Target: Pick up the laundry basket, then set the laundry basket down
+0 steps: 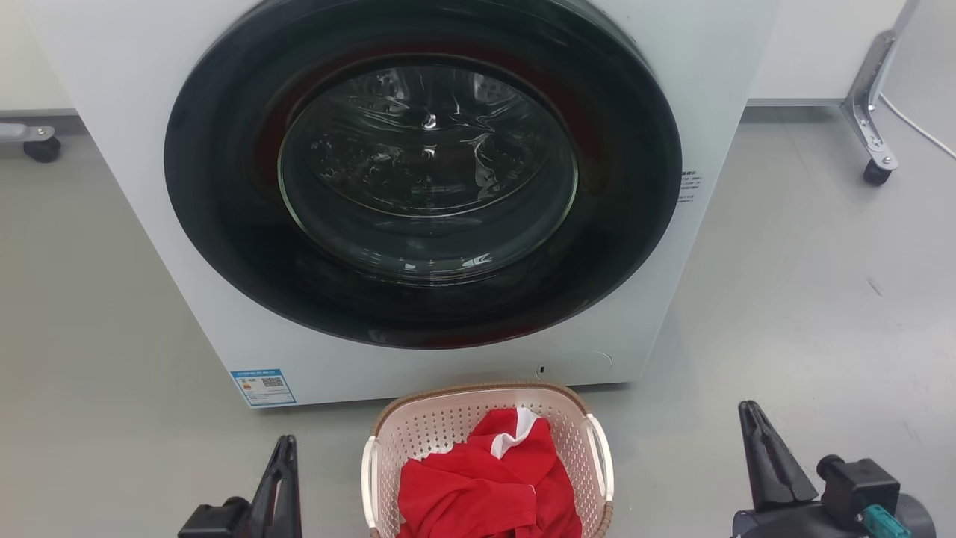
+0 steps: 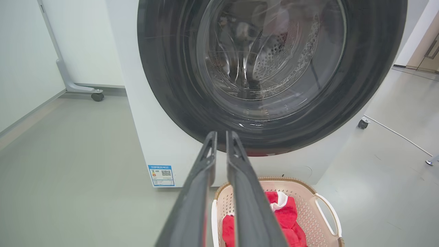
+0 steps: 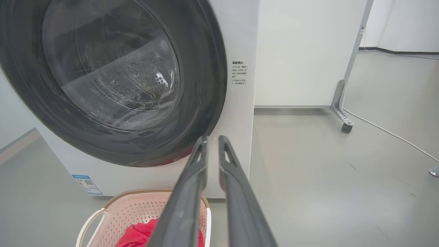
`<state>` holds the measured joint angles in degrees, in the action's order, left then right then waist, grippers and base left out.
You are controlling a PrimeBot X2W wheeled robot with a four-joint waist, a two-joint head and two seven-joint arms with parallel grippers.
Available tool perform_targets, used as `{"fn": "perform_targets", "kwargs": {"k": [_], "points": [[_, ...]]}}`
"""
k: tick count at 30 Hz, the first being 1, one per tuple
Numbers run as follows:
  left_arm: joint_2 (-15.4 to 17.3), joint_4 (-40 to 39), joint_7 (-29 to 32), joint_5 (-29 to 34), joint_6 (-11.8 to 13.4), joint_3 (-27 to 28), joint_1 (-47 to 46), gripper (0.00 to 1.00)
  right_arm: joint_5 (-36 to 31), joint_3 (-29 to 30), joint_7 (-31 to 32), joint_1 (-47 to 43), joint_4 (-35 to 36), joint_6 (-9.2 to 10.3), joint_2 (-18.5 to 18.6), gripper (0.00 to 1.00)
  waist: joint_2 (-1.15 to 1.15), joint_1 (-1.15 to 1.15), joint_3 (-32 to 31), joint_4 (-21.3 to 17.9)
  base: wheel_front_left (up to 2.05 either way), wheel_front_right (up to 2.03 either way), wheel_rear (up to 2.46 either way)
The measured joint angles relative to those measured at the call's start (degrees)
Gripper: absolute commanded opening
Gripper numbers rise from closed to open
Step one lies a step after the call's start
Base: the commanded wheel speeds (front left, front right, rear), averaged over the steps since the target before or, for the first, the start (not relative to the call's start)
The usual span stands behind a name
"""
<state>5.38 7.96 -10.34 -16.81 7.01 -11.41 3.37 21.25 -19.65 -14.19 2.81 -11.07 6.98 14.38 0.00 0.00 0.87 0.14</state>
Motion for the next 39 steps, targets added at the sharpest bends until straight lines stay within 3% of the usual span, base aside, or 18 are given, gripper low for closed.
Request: {"fn": "perform_targets", "kwargs": {"k": [6, 39], "points": [[-0.1, 0.5, 0.7, -2.1, -0.7, 1.1, 0.1, 0.00, 2.5, 1.8, 0.8, -0.1, -0.3, -0.65, -0.6, 0.00, 0.00, 0.00, 0.0, 0.0, 0.00, 0.00, 0.00], [-1.1, 3.5, 7.1, -29.3, -5.5, 6.9, -2.1, 0.00, 27.4, 11.0, 8.6, 0.3, -2.4, -5.21, -4.7, 0.00, 0.00, 0.00, -0.3, -0.1, 0.00, 0.00, 0.00]]}}
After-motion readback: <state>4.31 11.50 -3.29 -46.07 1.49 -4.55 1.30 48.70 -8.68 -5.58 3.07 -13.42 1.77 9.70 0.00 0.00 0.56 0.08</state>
